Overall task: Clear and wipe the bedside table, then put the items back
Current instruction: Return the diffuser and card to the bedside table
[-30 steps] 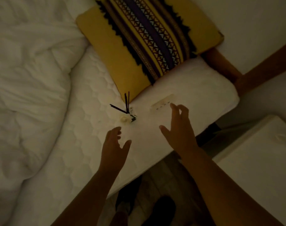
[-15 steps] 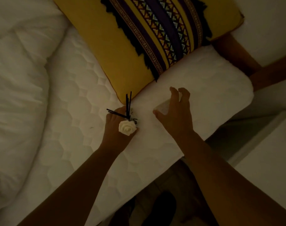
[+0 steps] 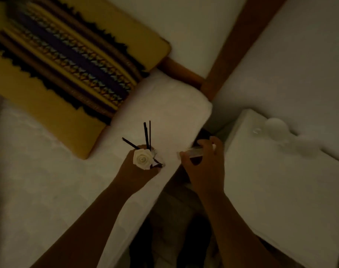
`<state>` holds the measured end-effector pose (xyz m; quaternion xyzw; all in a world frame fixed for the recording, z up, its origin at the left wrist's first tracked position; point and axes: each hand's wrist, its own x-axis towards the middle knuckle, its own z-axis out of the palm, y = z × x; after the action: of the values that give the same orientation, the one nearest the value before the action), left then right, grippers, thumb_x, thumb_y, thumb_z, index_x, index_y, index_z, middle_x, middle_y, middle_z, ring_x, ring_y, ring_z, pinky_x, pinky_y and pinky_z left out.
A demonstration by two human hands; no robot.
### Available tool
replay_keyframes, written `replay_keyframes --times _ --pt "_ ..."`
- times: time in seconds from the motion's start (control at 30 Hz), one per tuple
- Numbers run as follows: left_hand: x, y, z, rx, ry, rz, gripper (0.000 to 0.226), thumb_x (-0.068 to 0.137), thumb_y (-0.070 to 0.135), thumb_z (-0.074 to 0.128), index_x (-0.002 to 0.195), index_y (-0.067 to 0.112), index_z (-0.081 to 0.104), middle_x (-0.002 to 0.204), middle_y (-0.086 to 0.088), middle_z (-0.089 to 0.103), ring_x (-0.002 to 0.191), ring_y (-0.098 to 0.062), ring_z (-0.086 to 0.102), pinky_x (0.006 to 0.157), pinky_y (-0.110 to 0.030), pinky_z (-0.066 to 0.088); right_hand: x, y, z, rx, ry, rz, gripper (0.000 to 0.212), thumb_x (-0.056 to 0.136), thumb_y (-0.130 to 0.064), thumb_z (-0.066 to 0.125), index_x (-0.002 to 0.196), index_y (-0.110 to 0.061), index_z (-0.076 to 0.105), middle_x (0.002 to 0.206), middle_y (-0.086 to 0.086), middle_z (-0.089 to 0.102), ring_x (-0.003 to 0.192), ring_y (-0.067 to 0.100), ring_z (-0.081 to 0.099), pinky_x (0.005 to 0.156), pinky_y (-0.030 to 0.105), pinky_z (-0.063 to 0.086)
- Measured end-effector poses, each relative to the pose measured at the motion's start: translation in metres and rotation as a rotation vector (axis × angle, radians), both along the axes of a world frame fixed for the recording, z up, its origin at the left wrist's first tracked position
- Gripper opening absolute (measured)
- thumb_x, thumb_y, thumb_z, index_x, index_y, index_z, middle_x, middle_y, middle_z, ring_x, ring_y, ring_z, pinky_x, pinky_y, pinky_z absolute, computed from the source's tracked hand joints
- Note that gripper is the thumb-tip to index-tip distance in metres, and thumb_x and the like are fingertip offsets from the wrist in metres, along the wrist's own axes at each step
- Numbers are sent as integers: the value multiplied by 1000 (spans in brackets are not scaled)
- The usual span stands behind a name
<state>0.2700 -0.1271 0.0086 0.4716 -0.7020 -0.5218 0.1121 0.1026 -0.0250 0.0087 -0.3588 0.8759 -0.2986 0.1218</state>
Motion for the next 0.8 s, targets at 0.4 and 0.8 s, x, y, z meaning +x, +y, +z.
replay_keyframes --times 0.4,0.8 --pt "-237 163 -1 168 28 -465 48 71 -13 76 109 4 54 99 -1 61 85 16 59 73 -2 45 -177 235 -8 75 40 -559 61 71 -69 60 111 -25 47 129 -3 36 108 26 55 73 41 58" --pt "-397 255 -37 -55 -18 -786 30 73 15 73 95 30 60 105 -4 63 89 -10 65 78 -20 53 -290 345 -45 300 95 -679 63 73 -70 62 114 -25 46 130 4 41 114 30 50 80 38 52"
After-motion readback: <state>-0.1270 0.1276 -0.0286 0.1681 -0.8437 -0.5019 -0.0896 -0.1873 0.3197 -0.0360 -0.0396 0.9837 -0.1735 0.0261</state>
